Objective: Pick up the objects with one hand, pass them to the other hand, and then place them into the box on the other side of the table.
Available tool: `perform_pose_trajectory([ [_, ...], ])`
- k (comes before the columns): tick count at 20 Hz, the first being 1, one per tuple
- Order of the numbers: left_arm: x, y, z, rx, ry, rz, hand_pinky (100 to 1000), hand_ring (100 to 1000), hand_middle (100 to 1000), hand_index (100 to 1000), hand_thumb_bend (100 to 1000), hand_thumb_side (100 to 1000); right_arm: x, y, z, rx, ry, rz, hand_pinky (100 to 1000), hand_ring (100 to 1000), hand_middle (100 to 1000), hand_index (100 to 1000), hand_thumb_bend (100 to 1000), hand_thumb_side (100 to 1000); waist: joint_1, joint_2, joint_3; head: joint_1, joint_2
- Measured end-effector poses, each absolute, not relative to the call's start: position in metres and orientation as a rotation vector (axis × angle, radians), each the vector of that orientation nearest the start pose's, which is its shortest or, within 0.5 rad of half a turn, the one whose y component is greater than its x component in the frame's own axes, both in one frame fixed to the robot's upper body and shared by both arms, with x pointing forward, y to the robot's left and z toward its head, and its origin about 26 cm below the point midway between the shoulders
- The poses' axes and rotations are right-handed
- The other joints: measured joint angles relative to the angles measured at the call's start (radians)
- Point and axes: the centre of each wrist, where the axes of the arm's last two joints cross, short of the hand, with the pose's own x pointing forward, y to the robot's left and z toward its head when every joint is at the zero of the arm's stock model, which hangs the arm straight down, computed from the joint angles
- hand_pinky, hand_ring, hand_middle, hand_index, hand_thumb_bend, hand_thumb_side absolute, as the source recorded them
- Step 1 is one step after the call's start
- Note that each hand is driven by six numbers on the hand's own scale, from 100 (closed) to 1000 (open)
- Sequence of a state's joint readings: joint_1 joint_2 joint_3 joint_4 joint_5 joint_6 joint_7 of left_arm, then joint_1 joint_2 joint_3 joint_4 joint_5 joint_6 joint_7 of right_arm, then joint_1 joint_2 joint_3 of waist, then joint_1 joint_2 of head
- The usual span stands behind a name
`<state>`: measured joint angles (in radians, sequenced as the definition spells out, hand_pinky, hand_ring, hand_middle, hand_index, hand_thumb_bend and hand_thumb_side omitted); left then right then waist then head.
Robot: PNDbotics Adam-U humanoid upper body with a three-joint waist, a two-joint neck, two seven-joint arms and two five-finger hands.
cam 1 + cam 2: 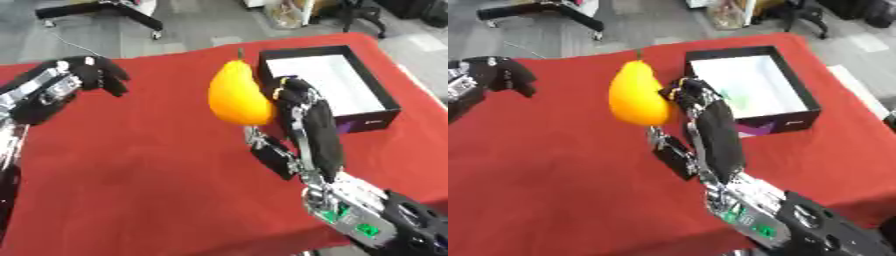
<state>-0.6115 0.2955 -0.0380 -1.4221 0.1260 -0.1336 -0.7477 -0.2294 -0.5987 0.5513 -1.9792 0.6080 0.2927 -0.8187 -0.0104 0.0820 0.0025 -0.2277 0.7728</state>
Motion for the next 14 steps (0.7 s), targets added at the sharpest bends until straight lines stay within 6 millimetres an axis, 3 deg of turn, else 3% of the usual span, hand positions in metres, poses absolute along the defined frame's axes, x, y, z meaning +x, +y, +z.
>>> perform_pose_trajectory([
  [6, 0.378, 0.294, 0.151, -0.326, -1.933, -0.783, 674, 641, 652, 733, 100, 817, 0.268, -0.263, 0.135, -1.168, -1.905, 0.469, 393, 729, 460, 460, 100, 100, -0.002, 0.001, 0.019, -0.022, 0.0],
  [12, 0.345, 0.313, 0.164, -0.241, -2.067, -0.591, 679, 639, 648, 734, 100, 754, 0.281, -0.299, 0.172, -1.072, -1.68, 0.447, 419, 770, 486, 586, 117, 100, 0.012, 0.004, 0.063, -0.057, 0.0],
  [13, 0.341, 0.313, 0.168, -0.233, -2.093, -0.571, 681, 638, 647, 736, 100, 736, 0.286, -0.305, 0.176, -1.061, -1.647, 0.434, 443, 791, 507, 658, 326, 192, 0.015, 0.004, 0.073, -0.066, 0.0],
  [14, 0.337, 0.311, 0.172, -0.231, -2.12, -0.555, 681, 638, 647, 736, 100, 734, 0.293, -0.313, 0.177, -1.055, -1.609, 0.421, 456, 801, 517, 692, 440, 190, 0.017, 0.005, 0.082, -0.076, 0.0],
])
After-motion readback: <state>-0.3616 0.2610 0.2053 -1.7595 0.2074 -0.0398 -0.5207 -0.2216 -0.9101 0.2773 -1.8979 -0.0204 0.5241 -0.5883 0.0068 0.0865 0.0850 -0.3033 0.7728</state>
